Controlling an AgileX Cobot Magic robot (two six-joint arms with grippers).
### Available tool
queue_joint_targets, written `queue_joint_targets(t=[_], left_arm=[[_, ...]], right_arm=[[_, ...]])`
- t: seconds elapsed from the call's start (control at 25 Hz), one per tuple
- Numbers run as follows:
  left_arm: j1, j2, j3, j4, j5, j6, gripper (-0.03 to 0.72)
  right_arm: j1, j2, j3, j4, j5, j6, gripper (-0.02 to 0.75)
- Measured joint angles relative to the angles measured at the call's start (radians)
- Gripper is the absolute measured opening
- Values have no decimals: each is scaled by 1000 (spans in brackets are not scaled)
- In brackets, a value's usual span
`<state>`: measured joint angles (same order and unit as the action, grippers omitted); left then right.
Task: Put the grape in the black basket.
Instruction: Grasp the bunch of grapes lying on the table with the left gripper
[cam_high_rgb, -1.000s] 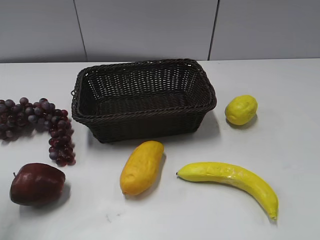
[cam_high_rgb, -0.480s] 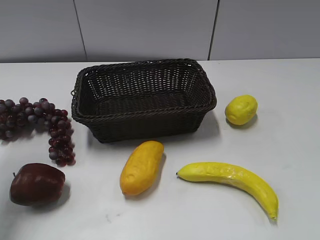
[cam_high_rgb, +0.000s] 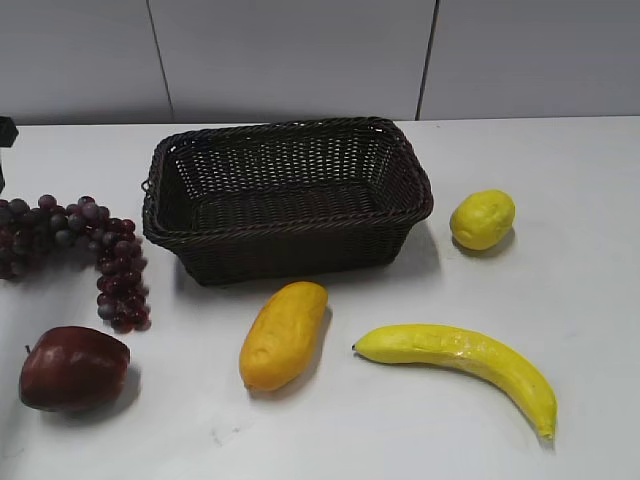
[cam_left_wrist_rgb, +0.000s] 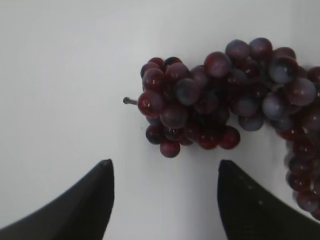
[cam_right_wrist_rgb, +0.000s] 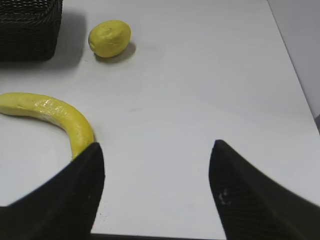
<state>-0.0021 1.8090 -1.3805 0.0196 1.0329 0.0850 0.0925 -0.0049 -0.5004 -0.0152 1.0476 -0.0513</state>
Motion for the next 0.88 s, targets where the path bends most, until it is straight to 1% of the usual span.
queue_joint_targets(t=[0.24, 0.72, 0.8, 0.88], left_arm=[[5, 89, -60, -1, -29, 20, 599], [5, 193, -68, -3, -46, 24, 587], [5, 194, -68, -3, -50, 25, 564], [5, 195, -68, -3, -53, 25, 506]], right_arm=[[0, 0, 0, 0, 0, 0, 500], [0, 0, 0, 0, 0, 0, 500], [0, 0, 0, 0, 0, 0, 500], [0, 0, 0, 0, 0, 0, 500]])
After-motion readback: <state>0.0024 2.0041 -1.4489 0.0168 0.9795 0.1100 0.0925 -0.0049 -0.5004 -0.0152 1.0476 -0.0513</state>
